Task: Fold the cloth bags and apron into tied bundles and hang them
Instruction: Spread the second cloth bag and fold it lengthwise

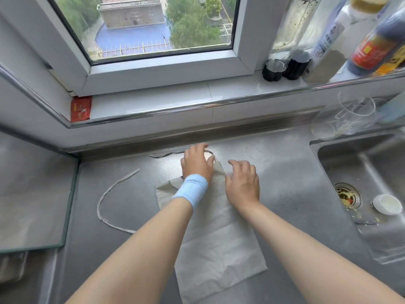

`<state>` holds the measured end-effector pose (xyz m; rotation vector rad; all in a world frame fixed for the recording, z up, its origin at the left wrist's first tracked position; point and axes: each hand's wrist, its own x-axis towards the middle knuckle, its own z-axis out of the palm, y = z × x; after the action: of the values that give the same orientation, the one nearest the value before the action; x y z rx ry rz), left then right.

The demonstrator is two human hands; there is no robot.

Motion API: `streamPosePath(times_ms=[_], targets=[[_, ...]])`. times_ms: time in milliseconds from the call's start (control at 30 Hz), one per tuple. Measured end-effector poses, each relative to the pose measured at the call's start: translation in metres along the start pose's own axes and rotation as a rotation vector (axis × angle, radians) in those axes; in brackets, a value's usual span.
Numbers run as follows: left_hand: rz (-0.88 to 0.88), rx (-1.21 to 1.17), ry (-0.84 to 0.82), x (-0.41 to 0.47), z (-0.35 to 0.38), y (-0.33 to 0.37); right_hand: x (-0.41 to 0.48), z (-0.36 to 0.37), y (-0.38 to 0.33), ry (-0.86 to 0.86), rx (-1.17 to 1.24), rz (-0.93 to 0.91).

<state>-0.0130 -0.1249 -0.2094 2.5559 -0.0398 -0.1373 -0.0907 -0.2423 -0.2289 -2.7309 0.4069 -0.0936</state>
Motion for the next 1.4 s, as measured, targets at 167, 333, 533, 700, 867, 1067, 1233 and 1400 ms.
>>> streamPosePath(times_ms=[167, 333, 533, 700, 867, 1067, 1233, 1400], targets=[[0.270, 0.142, 0.175, -0.067, 0.009, -0.045, -0.010, 0.014, -0.003, -0.136, -0.130, -0.381], [0.296, 0.389, 0.012, -0.119, 0.013, -0.108, -0.010, 0.028, -0.001, -0.454, -0.304, -0.411], [0.167, 0.506, -0.128, -0.142, 0.003, -0.151, -0.012, 0.029, -0.007, -0.417, -0.414, -0.433], [0.076, 0.548, -0.071, -0.152, -0.002, -0.139, -0.038, 0.022, -0.011, -0.170, -0.321, -0.483], [0.171, 0.404, -0.067, -0.194, 0.006, -0.105, -0.111, 0.031, 0.010, -0.206, -0.233, -0.501], [0.168, 0.491, -0.190, -0.248, 0.013, -0.126, -0.139, 0.020, 0.039, -0.303, -0.307, -0.497], [0.125, 0.485, -0.196, -0.259, -0.005, -0.123, -0.148, 0.006, 0.049, -0.269, -0.335, -0.600], [0.296, 0.435, -0.227, -0.288, -0.008, -0.097, -0.175, -0.033, 0.047, -0.454, -0.304, -0.841]])
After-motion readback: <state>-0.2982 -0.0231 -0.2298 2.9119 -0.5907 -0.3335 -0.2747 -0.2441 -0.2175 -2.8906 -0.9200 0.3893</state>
